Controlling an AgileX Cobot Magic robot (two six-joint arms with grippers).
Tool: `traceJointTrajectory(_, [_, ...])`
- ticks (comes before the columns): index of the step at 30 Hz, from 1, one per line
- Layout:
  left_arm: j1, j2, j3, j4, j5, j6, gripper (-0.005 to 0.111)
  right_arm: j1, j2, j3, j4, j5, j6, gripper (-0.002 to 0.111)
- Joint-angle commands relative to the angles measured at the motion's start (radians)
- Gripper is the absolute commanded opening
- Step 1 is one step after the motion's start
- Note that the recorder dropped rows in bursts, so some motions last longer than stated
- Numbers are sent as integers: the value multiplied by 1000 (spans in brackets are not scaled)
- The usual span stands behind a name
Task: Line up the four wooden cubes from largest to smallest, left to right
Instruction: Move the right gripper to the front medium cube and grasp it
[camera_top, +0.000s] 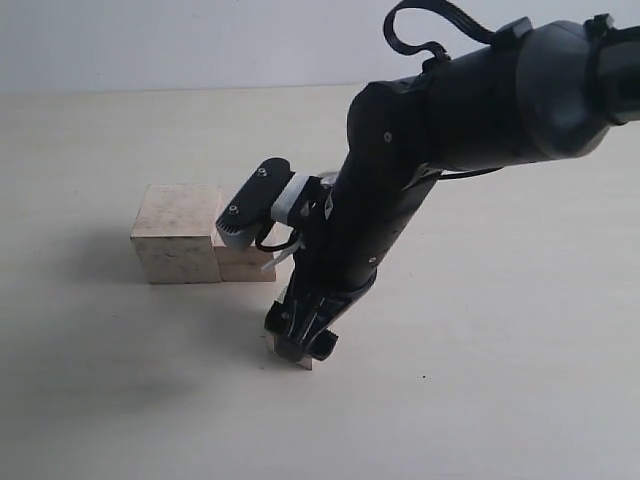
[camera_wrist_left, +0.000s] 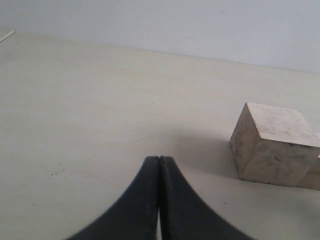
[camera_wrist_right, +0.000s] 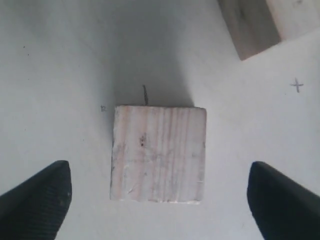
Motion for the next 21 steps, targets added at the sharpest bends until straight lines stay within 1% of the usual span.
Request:
traceJointTrajectory(1, [-7,-6,1,1,-5,1,0,2,25,3,4,-47,-8,90])
traceJointTrajectory(7, [-7,-6,1,1,-5,1,0,2,76,3,4,-63,-8,87])
traceJointTrajectory(9, [-7,-6,1,1,-5,1,0,2,84,3,4,-65,-8,81])
traceJointTrajectory(10, [-7,-6,1,1,-5,1,0,2,84,3,2,-65,-8,74])
traceJointTrajectory(11, [-7,-6,1,1,-5,1,0,2,81,2,2,-65,-8,65])
traceJointTrajectory(14, [-7,-6,1,1,-5,1,0,2,59,2,2,-56,-5,34])
traceJointTrajectory(16, [-7,-6,1,1,-5,1,0,2,35,2,2,-47,-5,11])
traceJointTrajectory(17, [-7,-6,1,1,-5,1,0,2,24,2,-4,-45,-5,2])
traceJointTrajectory(19, [-7,-6,1,1,-5,1,0,2,-3,2,-56,-44,-3,0])
traceJointTrajectory(21, [-7,-6,1,1,-5,1,0,0,-26,2,-171,-48,2,0])
